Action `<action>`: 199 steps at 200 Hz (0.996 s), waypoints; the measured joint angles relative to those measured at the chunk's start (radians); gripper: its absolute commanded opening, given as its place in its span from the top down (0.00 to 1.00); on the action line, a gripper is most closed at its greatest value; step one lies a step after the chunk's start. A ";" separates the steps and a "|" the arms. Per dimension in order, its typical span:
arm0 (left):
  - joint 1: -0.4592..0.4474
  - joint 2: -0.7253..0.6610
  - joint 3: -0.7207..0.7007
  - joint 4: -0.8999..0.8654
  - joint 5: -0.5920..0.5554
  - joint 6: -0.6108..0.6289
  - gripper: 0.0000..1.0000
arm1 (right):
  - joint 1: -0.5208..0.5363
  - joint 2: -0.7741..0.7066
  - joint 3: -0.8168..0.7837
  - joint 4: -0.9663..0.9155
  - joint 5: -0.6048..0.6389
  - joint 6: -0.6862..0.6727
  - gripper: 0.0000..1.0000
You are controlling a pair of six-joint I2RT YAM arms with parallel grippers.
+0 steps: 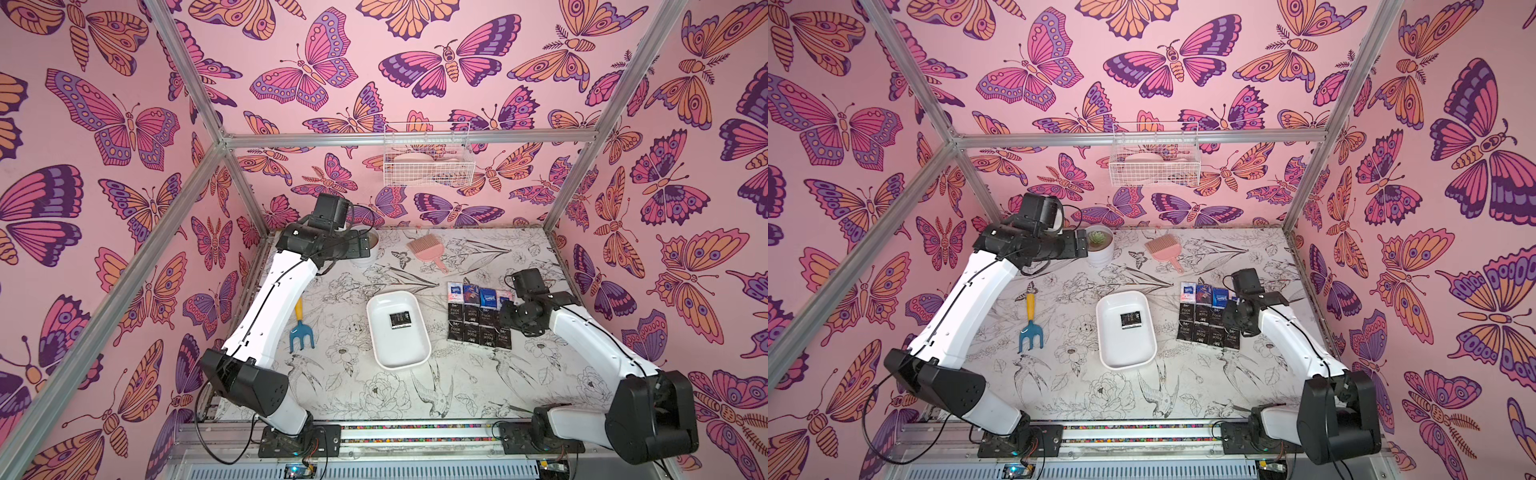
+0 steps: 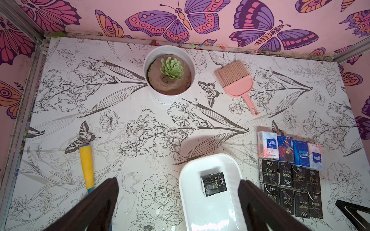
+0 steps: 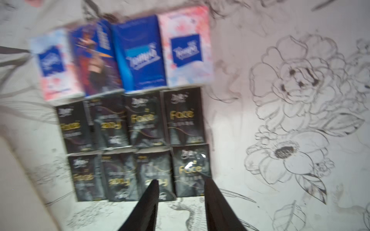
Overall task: Take the pocket tissues out of the storage box
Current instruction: Place the pocket tissues at the center of the board, then pick up the pocket tissues from the storage box.
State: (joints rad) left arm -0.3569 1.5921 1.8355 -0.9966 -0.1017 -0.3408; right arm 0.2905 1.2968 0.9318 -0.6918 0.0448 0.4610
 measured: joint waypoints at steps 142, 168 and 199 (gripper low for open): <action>0.064 -0.032 -0.051 -0.030 0.009 0.000 0.00 | 0.639 0.596 0.509 0.109 -0.058 -0.799 0.38; 0.071 -0.048 -0.055 -0.030 0.010 0.000 0.00 | 0.640 0.621 0.511 0.134 -0.058 -0.936 0.37; 0.077 -0.053 -0.066 -0.030 0.013 0.000 0.00 | 0.639 0.684 0.517 0.158 -0.049 -1.032 0.37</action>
State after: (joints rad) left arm -0.2798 1.5394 1.7695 -1.0267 -0.0891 -0.3412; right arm 0.9298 1.9812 1.4483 -0.5343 -0.0044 -0.5709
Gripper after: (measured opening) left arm 0.998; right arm 0.628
